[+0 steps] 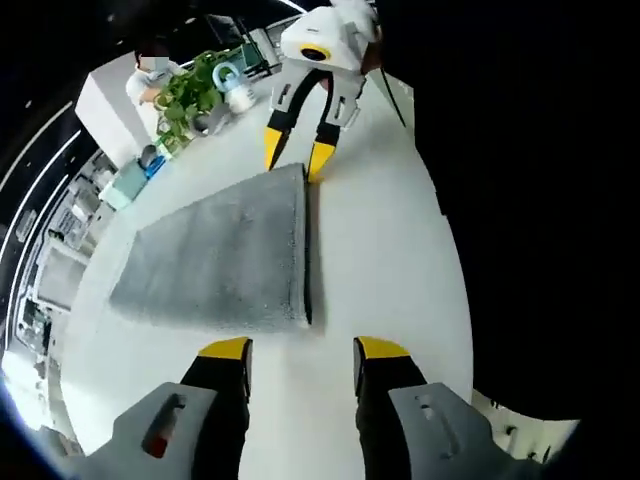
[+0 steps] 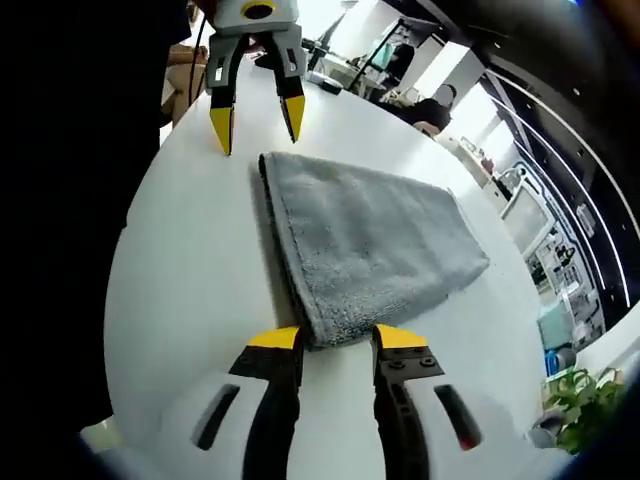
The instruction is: Fold the towel on the table until its edges align and the towel forms a compact rectangular stack.
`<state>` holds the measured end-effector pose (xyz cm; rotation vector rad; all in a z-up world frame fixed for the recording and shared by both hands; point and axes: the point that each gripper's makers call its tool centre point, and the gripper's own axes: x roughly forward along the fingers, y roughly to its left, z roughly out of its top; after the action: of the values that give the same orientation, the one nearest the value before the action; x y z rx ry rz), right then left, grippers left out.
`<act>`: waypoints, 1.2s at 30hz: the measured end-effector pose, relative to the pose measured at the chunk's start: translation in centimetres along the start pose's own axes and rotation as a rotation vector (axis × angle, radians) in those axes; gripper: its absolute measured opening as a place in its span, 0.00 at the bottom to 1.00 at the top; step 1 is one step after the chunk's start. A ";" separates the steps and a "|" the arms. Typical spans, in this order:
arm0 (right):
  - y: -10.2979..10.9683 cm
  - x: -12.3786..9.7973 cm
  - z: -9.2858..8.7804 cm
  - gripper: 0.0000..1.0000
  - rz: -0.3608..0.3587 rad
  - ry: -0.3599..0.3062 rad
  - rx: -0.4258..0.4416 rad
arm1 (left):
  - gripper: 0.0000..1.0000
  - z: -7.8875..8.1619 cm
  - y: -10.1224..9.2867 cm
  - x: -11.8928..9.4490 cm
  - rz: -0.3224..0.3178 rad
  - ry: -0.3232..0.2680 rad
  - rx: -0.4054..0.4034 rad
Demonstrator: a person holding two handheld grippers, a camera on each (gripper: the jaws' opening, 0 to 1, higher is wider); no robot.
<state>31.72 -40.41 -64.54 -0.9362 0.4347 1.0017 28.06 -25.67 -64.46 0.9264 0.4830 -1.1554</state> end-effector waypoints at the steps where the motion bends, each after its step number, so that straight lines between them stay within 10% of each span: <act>1: 0.0 0.1 0.3 0.25 0.006 -0.005 -0.015 | 0.43 0.2 0.5 0.2 0.014 -0.008 -0.001; 13: 0.7 0.6 0.9 0.10 0.056 -0.022 -0.030 | 0.26 0.3 1.4 1.5 -0.018 -0.010 -0.008; 27: -0.8 -0.5 2.1 0.02 0.075 -0.116 0.208 | 0.06 0.4 3.2 0.9 0.013 -0.044 -0.205; 36: -2.6 -1.8 3.1 0.02 0.077 -0.173 0.391 | 0.05 2.5 5.7 -1.6 0.092 -0.185 -0.323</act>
<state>32.73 -39.35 -60.41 -0.4808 0.5015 1.0123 32.46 -26.22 -59.81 0.5506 0.4552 -1.0314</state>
